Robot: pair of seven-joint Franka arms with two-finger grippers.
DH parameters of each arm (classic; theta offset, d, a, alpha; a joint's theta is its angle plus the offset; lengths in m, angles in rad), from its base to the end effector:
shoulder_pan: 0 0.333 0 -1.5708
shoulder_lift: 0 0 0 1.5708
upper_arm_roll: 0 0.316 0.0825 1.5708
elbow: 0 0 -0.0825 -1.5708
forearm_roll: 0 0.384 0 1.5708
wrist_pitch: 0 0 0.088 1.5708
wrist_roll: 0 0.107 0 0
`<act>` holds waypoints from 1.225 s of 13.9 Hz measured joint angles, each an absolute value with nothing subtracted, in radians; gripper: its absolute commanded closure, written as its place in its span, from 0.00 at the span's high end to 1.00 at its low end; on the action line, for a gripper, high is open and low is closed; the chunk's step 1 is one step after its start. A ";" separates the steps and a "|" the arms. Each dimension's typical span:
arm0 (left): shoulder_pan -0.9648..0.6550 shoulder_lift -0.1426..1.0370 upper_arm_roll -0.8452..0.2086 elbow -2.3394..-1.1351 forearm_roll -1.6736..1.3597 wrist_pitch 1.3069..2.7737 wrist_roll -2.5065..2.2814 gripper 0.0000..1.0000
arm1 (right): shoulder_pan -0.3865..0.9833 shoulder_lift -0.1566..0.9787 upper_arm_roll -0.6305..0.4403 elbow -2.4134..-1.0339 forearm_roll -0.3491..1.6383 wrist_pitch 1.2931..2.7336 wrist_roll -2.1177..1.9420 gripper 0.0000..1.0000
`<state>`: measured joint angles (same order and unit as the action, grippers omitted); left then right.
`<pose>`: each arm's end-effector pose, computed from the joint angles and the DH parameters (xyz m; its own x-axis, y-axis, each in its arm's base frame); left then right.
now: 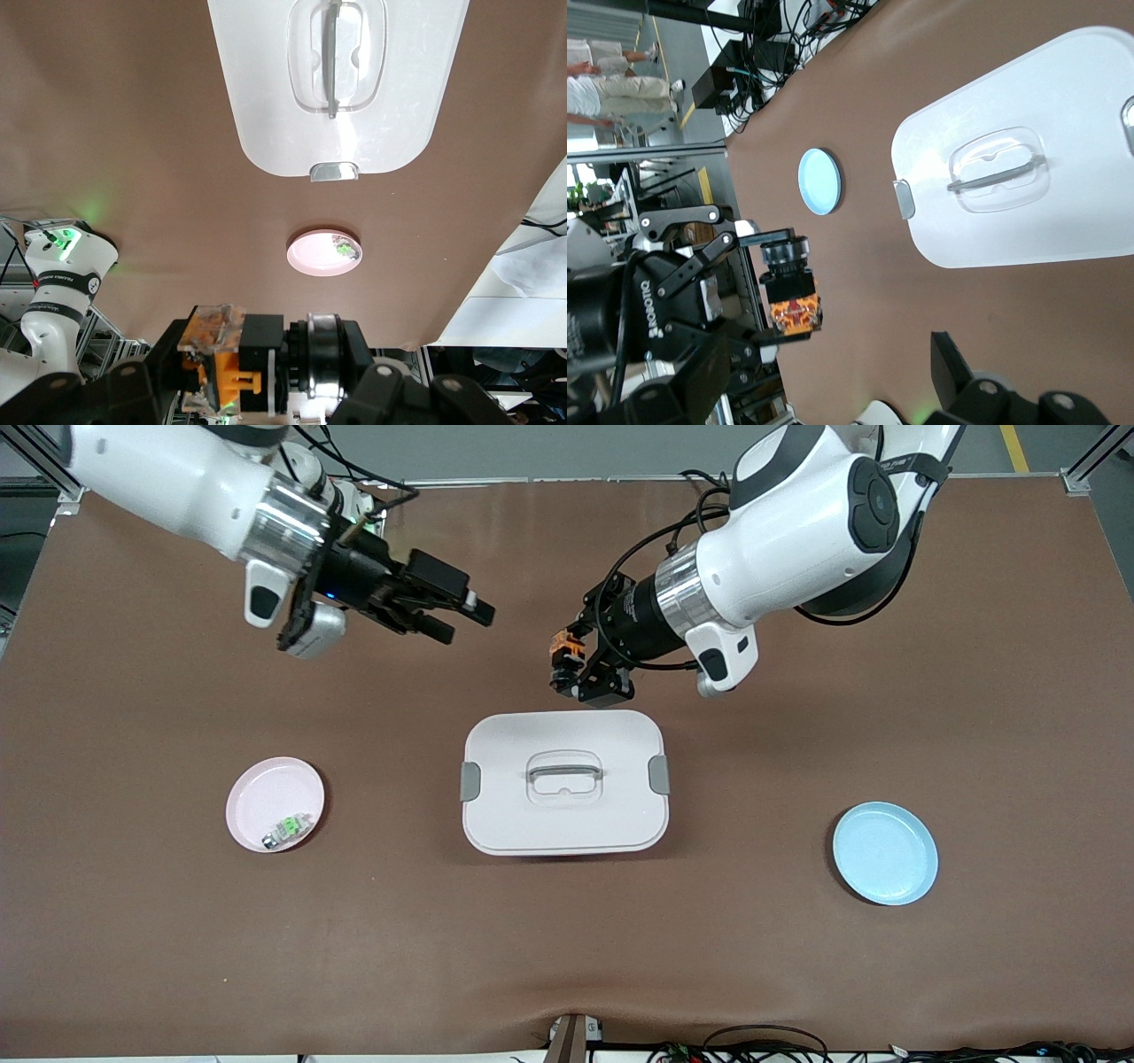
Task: Transfer orange switch to right arm and place
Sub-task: 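Hold the switch above the box while the right gripper reaches it, then grasp the switch with the right gripper while the left gripper releases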
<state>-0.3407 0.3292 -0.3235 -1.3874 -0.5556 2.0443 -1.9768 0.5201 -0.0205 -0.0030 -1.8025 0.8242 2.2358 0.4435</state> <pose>0.5457 -0.4178 0.5791 0.0314 0.7558 -0.6540 0.9983 -0.0562 -0.0169 0.5079 0.3141 0.6026 0.9620 -0.2588 -0.0869 -0.2334 -0.6148 -0.7533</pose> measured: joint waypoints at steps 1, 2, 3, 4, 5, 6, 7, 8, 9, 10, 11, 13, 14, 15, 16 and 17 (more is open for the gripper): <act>-0.341 0.329 -0.323 -1.387 -0.556 2.044 -1.977 0.14 | 0.548 -0.006 -0.003 -1.802 0.824 2.279 0.465 1.00; -0.341 0.329 -0.323 -1.387 -0.556 2.044 -1.977 0.14 | 0.574 0.008 -0.003 -1.801 0.824 2.317 0.478 1.00; -0.341 0.329 -0.323 -1.387 -0.556 2.044 -1.977 0.14 | 0.595 0.023 -0.003 -1.801 0.824 2.349 0.486 1.00; -0.341 0.329 -0.324 -1.387 -0.556 2.044 -1.977 0.14 | 0.611 0.039 -0.003 -1.798 0.824 2.374 0.493 1.00; -0.341 0.329 -0.323 -1.387 -0.553 2.044 -1.977 0.14 | 0.624 0.059 -0.003 -1.791 0.824 2.391 0.503 1.00; -0.341 0.329 -0.323 -1.387 -0.549 2.045 -1.977 0.14 | 0.636 0.079 -0.004 -1.780 0.824 2.400 0.512 1.00; -0.341 0.329 -0.323 -1.387 -0.544 2.045 -1.977 0.14 | 0.646 0.098 -0.004 -1.767 0.824 2.406 0.524 1.00; -0.341 0.329 -0.323 -1.387 -0.542 2.045 -1.977 0.14 | 0.655 0.114 -0.004 -1.757 0.824 2.415 0.529 1.00; -0.341 0.329 -0.323 -1.387 -0.540 2.045 -1.977 0.14 | 0.663 0.126 -0.004 -1.750 0.824 2.429 0.533 1.00; -0.340 0.329 -0.323 -1.387 -0.540 2.045 -1.977 0.14 | 0.669 0.136 -0.004 -1.745 0.824 2.442 0.538 1.00; -0.340 0.329 -0.323 -1.387 -0.540 2.045 -1.977 0.14 | 0.674 0.143 -0.005 -1.743 0.824 2.451 0.539 1.00; -0.339 0.329 -0.323 -1.387 -0.540 2.045 -1.977 0.14 | 0.684 0.152 -0.005 -1.740 0.824 2.462 0.543 1.00; -0.339 0.329 -0.323 -1.387 -0.540 2.045 -1.977 0.14 | 0.687 0.155 -0.005 -1.739 0.824 2.464 0.544 1.00; -0.339 0.329 -0.323 -1.387 -0.540 2.045 -1.977 0.14 | 0.688 0.157 -0.005 -1.739 0.824 2.465 0.545 0.77; -0.339 0.329 -0.323 -1.387 -0.540 2.045 -1.977 0.14 | 0.688 0.157 -0.005 -1.738 0.824 2.465 0.545 0.58; -0.339 0.329 -0.323 -1.387 -0.540 2.045 -1.977 0.14 | 0.688 0.157 -0.005 -1.738 0.824 2.465 0.545 0.43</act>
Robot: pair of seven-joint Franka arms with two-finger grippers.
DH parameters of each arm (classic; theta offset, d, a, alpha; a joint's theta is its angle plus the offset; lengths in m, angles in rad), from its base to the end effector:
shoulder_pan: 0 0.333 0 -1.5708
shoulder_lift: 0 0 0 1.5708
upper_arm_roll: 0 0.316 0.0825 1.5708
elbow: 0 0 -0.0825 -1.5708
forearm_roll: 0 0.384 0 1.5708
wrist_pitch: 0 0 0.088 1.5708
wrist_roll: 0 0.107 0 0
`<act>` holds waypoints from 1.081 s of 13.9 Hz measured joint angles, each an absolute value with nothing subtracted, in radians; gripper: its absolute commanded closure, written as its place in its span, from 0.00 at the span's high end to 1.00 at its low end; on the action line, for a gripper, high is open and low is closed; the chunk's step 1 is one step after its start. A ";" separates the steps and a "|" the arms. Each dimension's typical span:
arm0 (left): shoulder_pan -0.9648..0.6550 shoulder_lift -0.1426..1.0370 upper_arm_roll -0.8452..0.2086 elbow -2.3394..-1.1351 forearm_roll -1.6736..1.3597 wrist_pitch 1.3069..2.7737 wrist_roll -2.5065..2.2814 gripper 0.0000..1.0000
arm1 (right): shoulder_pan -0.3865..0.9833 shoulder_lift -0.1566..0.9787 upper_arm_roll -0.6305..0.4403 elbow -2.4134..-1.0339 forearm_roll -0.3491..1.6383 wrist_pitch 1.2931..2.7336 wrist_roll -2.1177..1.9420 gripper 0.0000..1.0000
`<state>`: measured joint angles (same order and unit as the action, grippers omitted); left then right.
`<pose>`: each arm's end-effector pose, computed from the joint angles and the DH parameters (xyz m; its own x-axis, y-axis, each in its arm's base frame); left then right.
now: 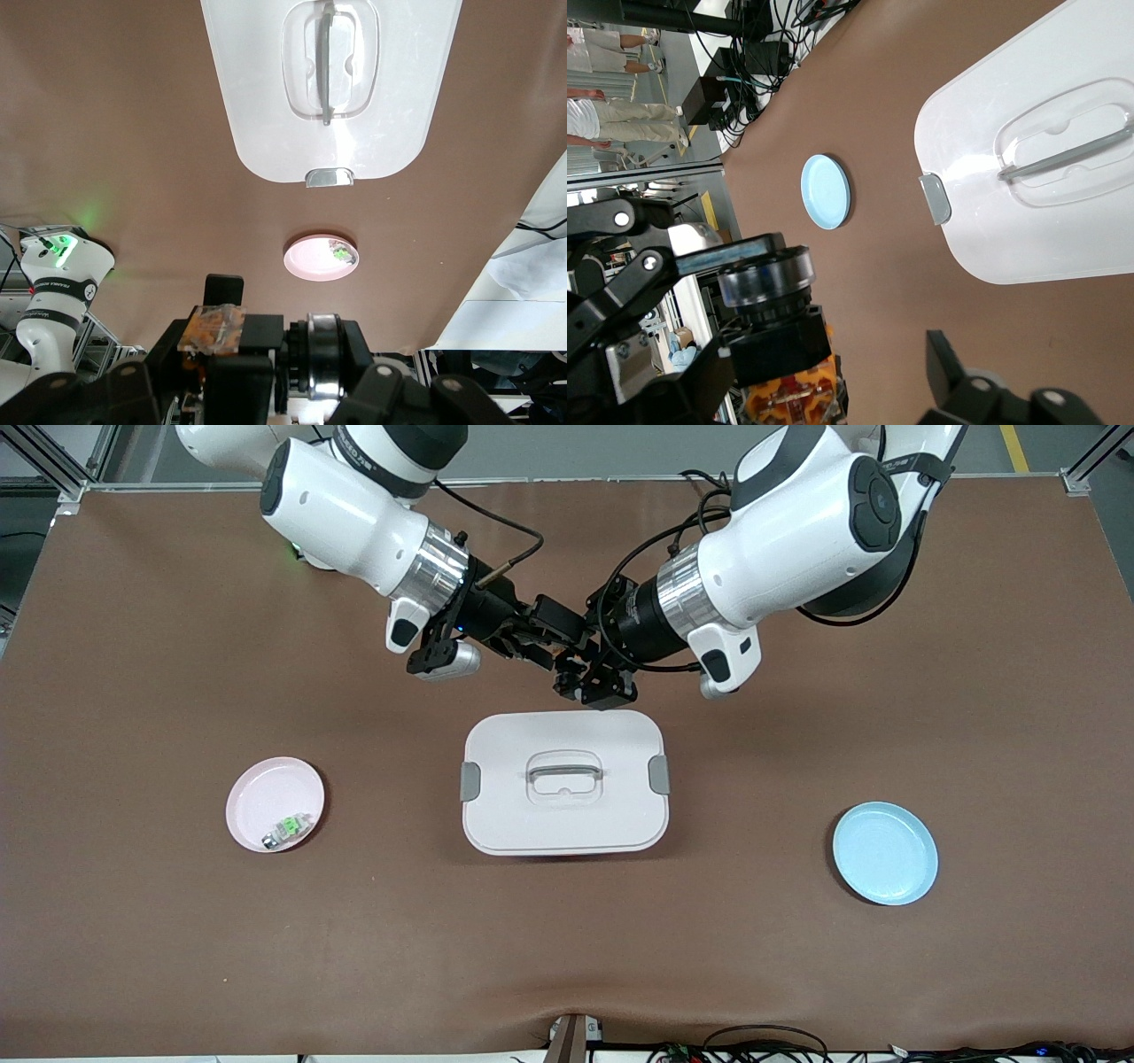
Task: Transfer orange switch to right arm and place
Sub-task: 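Grasp the switch with the right gripper while the left gripper releases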
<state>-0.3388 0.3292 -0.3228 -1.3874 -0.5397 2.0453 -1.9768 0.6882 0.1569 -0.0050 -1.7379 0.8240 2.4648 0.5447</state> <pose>0.5472 -0.4159 0.5786 0.0374 0.7638 -0.6444 0.9985 -0.0549 -0.0072 0.5069 0.4114 0.5451 0.9429 -0.3173 -0.1010 -0.2813 -0.5966 -0.7516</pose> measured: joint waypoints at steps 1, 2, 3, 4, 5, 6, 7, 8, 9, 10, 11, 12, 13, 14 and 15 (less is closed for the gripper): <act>-0.339 0.329 -0.323 -1.387 -0.540 2.045 -1.977 0.14 | 0.688 0.157 -0.006 -1.737 0.824 2.465 0.545 0.22; -0.339 0.330 -0.323 -1.389 -0.539 2.045 -1.977 0.14 | 0.689 0.157 -0.006 -1.732 0.824 2.467 0.545 0.00; -0.339 0.330 -0.323 -1.390 -0.539 2.045 -1.977 0.14 | 0.690 0.157 -0.006 -1.725 0.824 2.466 0.545 0.00; -0.340 0.329 -0.323 -1.390 -0.539 2.045 -1.977 0.14 | 0.690 0.157 -0.006 -1.719 0.822 2.465 0.547 0.00; -0.339 0.329 -0.323 -1.389 -0.539 2.042 -1.977 0.14 | 0.691 0.158 -0.006 -1.717 0.821 2.463 0.544 0.00; -0.338 0.329 -0.323 -1.388 -0.539 2.042 -1.977 0.14 | 0.691 0.158 -0.006 -1.716 0.820 2.462 0.546 0.00; -0.338 0.329 -0.323 -1.388 -0.539 2.042 -1.977 0.14 | 0.691 0.159 -0.006 -1.714 0.819 2.462 0.547 0.00; -0.338 0.328 -0.323 -1.387 -0.539 2.041 -1.977 0.17 | 0.691 0.160 -0.006 -1.712 0.819 2.461 0.548 0.00; -0.337 0.328 -0.323 -1.387 -0.539 2.041 -1.977 0.21 | 0.691 0.160 -0.006 -1.711 0.818 2.461 0.548 0.00; -0.337 0.328 -0.323 -1.387 -0.539 2.041 -1.977 0.23 | 0.691 0.160 -0.006 -1.711 0.818 2.461 0.548 0.00; -0.337 0.328 -0.323 -1.387 -0.539 2.041 -1.977 0.32 | 0.691 0.160 -0.006 -1.711 0.818 2.461 0.548 0.00; -0.337 0.328 -0.323 -1.387 -0.539 2.041 -1.977 0.46 | 0.691 0.160 -0.006 -1.711 0.818 2.461 0.548 0.00; -0.337 0.328 -0.323 -1.387 -0.539 2.041 -1.977 0.60 | 0.691 0.160 -0.006 -1.711 0.818 2.461 0.548 0.00; -0.337 0.328 -0.323 -1.387 -0.539 2.041 -1.977 0.75 | 0.691 0.161 -0.006 -1.710 0.818 2.461 0.548 0.00; -0.337 0.328 -0.323 -1.387 -0.539 2.041 -1.977 0.77 | 0.691 0.161 -0.006 -1.710 0.818 2.461 0.548 0.00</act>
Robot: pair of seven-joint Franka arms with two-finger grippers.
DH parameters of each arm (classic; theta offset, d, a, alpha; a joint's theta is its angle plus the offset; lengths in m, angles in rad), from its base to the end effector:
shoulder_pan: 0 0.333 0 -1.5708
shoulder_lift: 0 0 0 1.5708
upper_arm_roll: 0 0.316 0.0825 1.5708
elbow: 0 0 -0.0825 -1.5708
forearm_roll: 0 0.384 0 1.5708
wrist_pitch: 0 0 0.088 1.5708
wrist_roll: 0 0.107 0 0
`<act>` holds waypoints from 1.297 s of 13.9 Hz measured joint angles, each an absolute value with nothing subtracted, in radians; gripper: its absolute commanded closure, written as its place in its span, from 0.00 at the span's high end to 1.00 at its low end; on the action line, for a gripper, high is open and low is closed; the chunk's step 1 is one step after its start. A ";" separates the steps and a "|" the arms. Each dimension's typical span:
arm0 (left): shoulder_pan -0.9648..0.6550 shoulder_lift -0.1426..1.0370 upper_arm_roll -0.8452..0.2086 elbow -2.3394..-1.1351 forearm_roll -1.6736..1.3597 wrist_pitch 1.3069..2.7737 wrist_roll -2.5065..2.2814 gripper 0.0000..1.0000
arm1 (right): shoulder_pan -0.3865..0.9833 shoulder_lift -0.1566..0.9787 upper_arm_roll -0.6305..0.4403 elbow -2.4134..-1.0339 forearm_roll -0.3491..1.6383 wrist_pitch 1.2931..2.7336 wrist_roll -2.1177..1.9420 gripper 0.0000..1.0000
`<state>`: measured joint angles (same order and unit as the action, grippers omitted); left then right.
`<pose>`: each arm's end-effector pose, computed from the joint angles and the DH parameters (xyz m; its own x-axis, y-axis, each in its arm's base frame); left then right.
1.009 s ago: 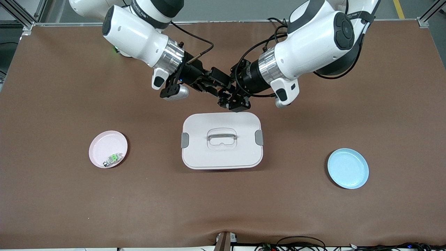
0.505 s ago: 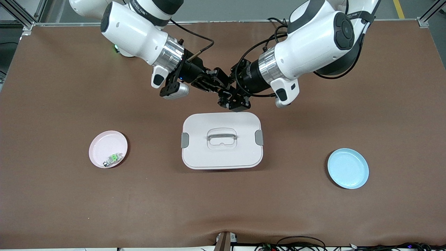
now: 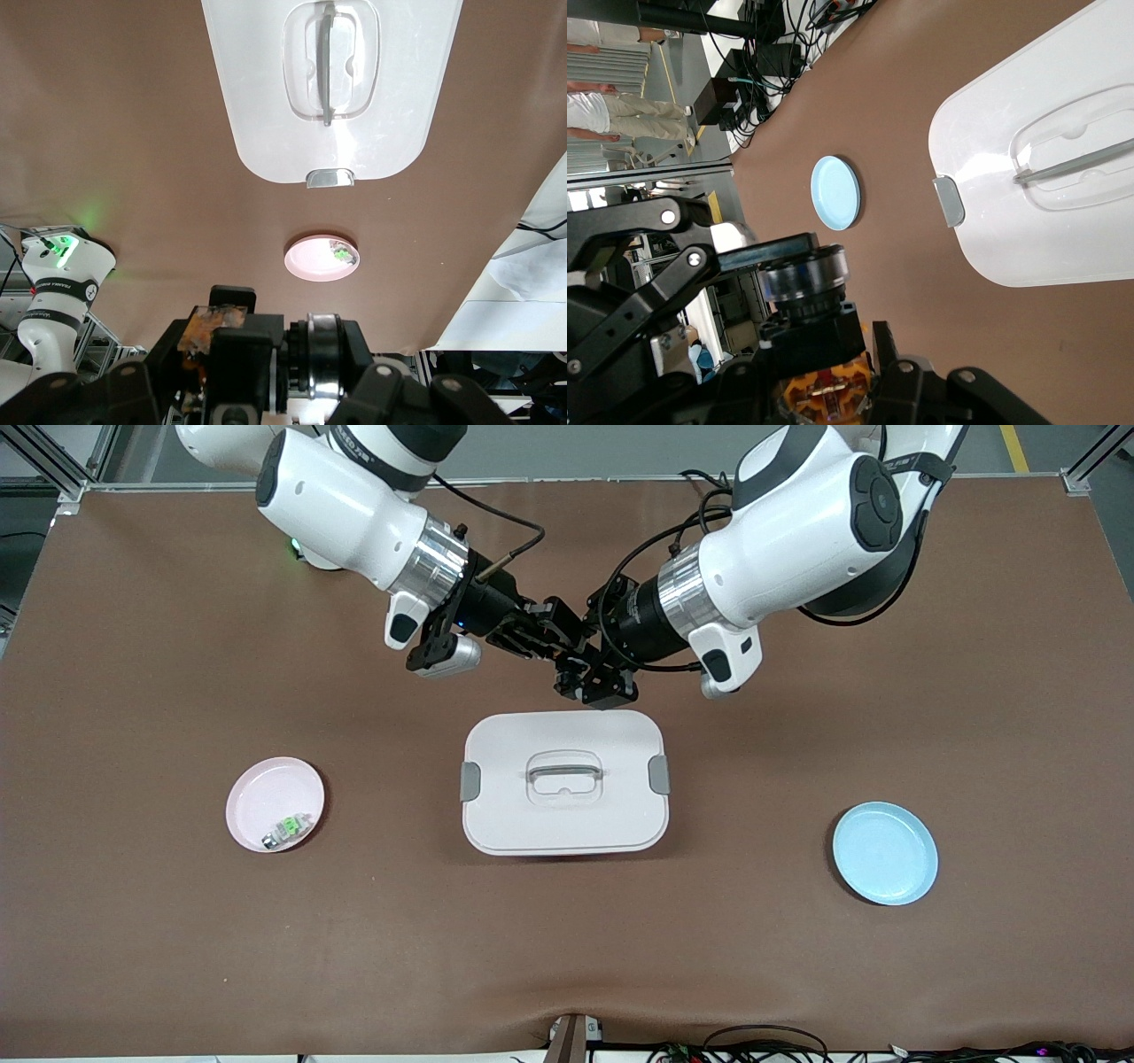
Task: Transfer orange switch to right arm and place
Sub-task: 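Grasp the switch with the right gripper while the left gripper releases, then carry the switch to the white plate while the left gripper withdraws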
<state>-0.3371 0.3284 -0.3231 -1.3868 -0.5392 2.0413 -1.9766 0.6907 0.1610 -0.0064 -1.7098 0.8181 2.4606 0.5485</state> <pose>0.5473 -0.4150 0.5791 0.0375 0.7646 -0.6434 0.9984 -0.0560 -0.0083 0.5085 0.4142 0.5567 0.9456 -0.3131 -0.0885 -0.2666 -0.5898 -0.7622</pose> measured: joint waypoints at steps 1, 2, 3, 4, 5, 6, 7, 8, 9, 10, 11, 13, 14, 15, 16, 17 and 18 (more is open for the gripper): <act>-0.337 0.328 -0.323 -1.387 -0.539 2.042 -1.977 0.81 | 0.691 0.161 -0.006 -1.708 0.816 2.461 0.563 0.00; -0.337 0.328 -0.322 -1.386 -0.537 2.043 -1.977 0.92 | 0.691 0.162 -0.007 -1.706 0.809 2.461 0.573 0.00; -0.337 0.328 -0.321 -1.386 -0.529 2.044 -1.977 1.00 | 0.691 0.163 -0.008 -1.704 0.800 2.461 0.585 0.00; -0.337 0.327 -0.320 -1.386 -0.522 2.044 -1.977 1.00 | 0.691 0.164 -0.009 -1.703 0.798 2.461 0.588 0.00; -0.336 0.326 -0.318 -1.385 -0.516 2.047 -1.977 1.00 | 0.691 0.164 -0.010 -1.703 0.798 2.458 0.589 0.00; -0.334 0.326 -0.316 -1.384 -0.514 2.048 -1.977 1.00 | 0.691 0.165 -0.010 -1.703 0.796 2.456 0.589 0.00; -0.333 0.325 -0.314 -1.384 -0.513 2.048 -1.977 1.00 | 0.691 0.165 -0.012 -1.703 0.786 2.451 0.587 0.00; -0.332 0.325 -0.312 -1.384 -0.512 2.048 -1.977 1.00 | 0.691 0.165 -0.015 -1.702 0.761 2.442 0.576 0.00; -0.332 0.325 -0.311 -1.384 -0.504 2.048 -1.977 1.00 | 0.689 0.165 -0.020 -1.701 0.734 2.423 0.552 0.00; -0.331 0.324 -0.311 -1.384 -0.486 2.048 -1.977 1.00 | 0.681 0.165 -0.024 -1.697 0.709 2.390 0.511 0.00; -0.331 0.324 -0.311 -1.384 -0.469 2.048 -1.977 1.00 | 0.663 0.165 -0.028 -1.692 0.692 2.346 0.453 0.00; -0.328 0.324 -0.310 -1.384 -0.430 2.048 -1.977 1.00 | 0.601 0.165 -0.033 -1.682 0.673 2.234 0.294 0.00; -0.322 0.324 -0.310 -1.385 -0.413 2.048 -1.977 1.00 | 0.564 0.165 -0.036 -1.680 0.652 2.176 0.204 0.00; -0.314 0.324 -0.309 -1.386 -0.400 2.047 -1.977 1.00 | 0.527 0.166 -0.038 -1.680 0.612 2.114 0.107 0.00; -0.304 0.324 -0.308 -1.388 -0.388 2.046 -1.977 1.00 | 0.492 0.166 -0.040 -1.680 0.549 2.055 0.013 0.00; -0.290 0.325 -0.308 -1.390 -0.373 2.044 -1.976 1.00 | 0.460 0.166 -0.040 -1.680 0.480 2.004 -0.070 0.00; -0.278 0.328 -0.308 -1.392 -0.359 2.035 -1.970 1.00 | 0.433 0.167 -0.041 -1.680 0.425 1.966 -0.141 0.00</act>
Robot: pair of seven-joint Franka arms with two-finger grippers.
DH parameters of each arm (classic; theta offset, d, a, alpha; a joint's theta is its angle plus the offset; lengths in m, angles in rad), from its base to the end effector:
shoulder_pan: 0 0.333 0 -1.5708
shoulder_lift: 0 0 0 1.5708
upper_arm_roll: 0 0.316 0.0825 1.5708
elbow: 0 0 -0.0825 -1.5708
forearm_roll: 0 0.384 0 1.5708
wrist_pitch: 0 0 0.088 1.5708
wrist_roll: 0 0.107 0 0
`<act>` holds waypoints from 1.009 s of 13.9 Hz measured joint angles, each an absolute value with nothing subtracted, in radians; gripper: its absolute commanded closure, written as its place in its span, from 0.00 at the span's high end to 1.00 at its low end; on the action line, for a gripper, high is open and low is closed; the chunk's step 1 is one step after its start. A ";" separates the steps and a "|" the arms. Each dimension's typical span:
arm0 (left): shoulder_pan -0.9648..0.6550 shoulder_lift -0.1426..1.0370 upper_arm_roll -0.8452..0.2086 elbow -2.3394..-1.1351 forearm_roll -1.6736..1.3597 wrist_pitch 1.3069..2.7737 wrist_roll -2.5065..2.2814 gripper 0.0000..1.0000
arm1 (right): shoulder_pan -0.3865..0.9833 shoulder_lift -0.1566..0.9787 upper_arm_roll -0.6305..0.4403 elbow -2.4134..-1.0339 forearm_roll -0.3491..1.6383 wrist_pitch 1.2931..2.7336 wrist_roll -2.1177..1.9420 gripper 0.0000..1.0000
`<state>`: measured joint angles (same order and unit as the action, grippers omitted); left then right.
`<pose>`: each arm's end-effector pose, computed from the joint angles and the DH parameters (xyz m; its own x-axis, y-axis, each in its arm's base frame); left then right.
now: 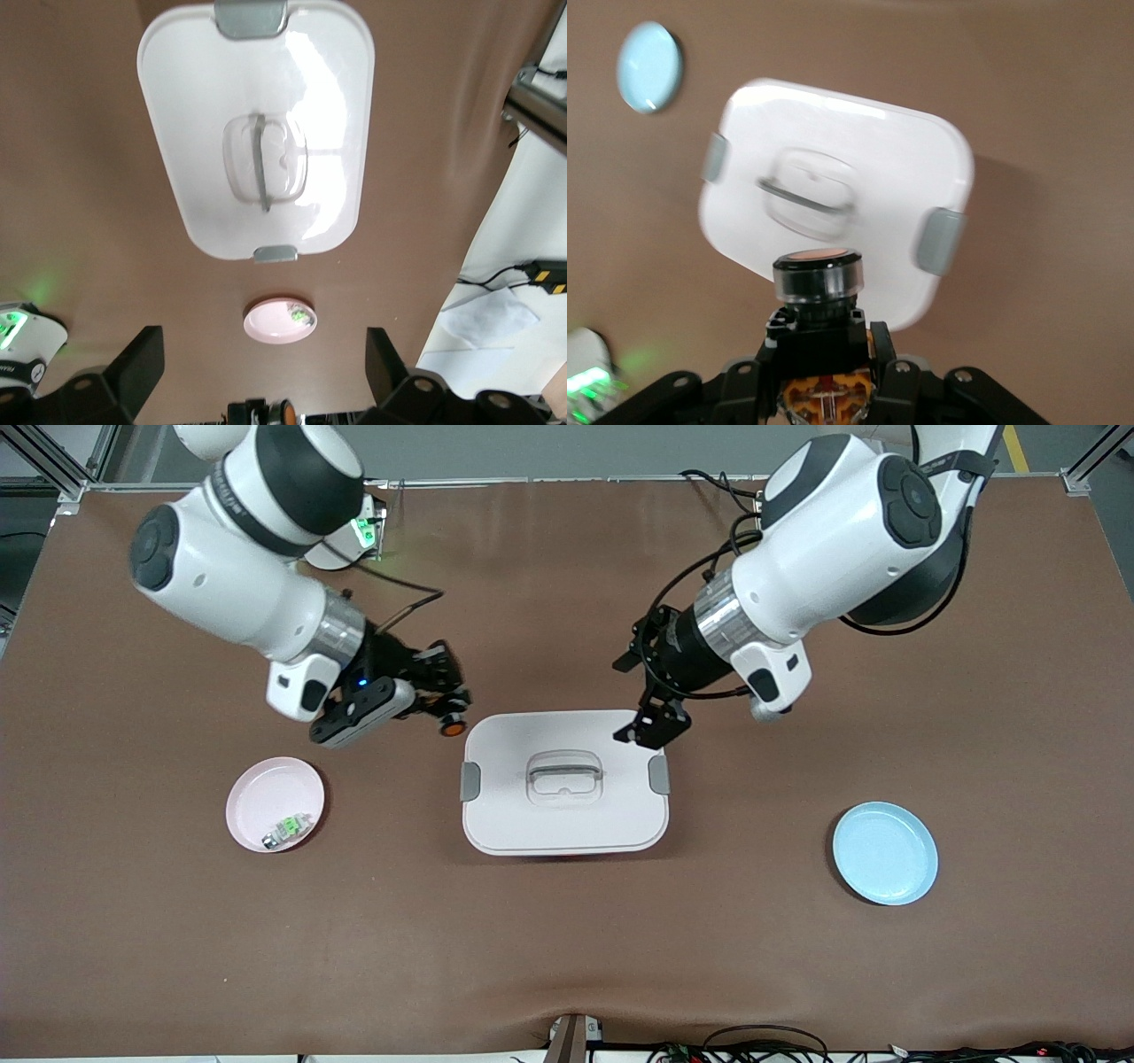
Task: Transfer orange switch to right arm and place
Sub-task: 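Carry the switch to the white plate while the left gripper withdraws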
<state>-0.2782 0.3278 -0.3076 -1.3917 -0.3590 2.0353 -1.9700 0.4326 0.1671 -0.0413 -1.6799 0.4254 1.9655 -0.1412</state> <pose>0.5792 -0.3675 0.5702 0.0630 0.8568 -0.5119 0.9960 -0.0212 0.0871 0.5692 0.2656 0.5152 0.9253 0.3521 0.1406 0.3789 -0.8461 -0.3747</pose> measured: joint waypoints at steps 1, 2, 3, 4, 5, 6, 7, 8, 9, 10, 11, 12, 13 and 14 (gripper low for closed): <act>-0.268 0.333 -0.307 -1.393 -0.342 2.015 -1.955 1.00 | 0.409 0.168 -0.042 -1.680 0.384 1.935 -0.205 0.00; -0.260 0.340 -0.307 -1.396 -0.318 1.993 -1.938 1.00 | 0.388 0.168 -0.042 -1.681 0.348 1.910 -0.262 0.00; -0.255 0.350 -0.307 -1.398 -0.285 1.971 -1.915 1.00 | 0.368 0.169 -0.043 -1.682 0.310 1.890 -0.320 0.00; -0.254 0.361 -0.307 -1.401 -0.249 1.950 -1.886 1.00 | 0.348 0.170 -0.043 -1.687 0.268 1.877 -0.389 0.00; -0.254 0.372 -0.307 -1.403 -0.223 1.933 -1.855 1.00 | 0.328 0.171 -0.043 -1.695 0.226 1.871 -0.465 0.00; -0.254 0.381 -0.307 -1.406 -0.203 1.918 -1.821 1.00 | 0.305 0.173 -0.043 -1.703 0.187 1.871 -0.545 0.00; -0.251 0.385 -0.307 -1.408 -0.187 1.907 -1.784 1.00 | 0.282 0.176 -0.044 -1.712 0.159 1.871 -0.624 0.00; -0.243 0.385 -0.307 -1.409 -0.175 1.890 -1.738 1.00 | 0.255 0.178 -0.044 -1.720 0.139 1.872 -0.705 0.00; -0.228 0.383 -0.306 -1.409 -0.170 1.865 -1.673 1.00 | 0.226 0.181 -0.045 -1.727 0.118 1.875 -0.793 0.00; -0.208 0.380 -0.306 -1.409 -0.170 1.839 -1.598 1.00 | 0.199 0.184 -0.046 -1.731 0.089 1.883 -0.885 0.00; -0.185 0.376 -0.306 -1.409 -0.170 1.806 -1.520 1.00 | 0.174 0.186 -0.046 -1.740 0.057 1.897 -0.968 0.00; -0.162 0.371 -0.305 -1.409 -0.170 1.767 -1.440 1.00 | 0.150 0.187 -0.046 -1.757 0.036 1.918 -1.045 0.00; -0.142 0.367 -0.305 -1.408 -0.170 1.733 -1.363 1.00 | 0.127 0.188 -0.046 -1.779 0.028 1.949 -1.123 0.00; -0.122 0.364 -0.305 -1.408 -0.169 1.709 -1.287 1.00 | 0.104 0.189 -0.046 -1.810 0.024 1.995 -1.208 0.00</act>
<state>-0.1225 0.3640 -0.3049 -1.4085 -0.1692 1.7094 -1.2872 0.1041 0.1890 -0.0464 -1.8101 0.0239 1.9948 -1.2076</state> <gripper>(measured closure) 0.000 0.581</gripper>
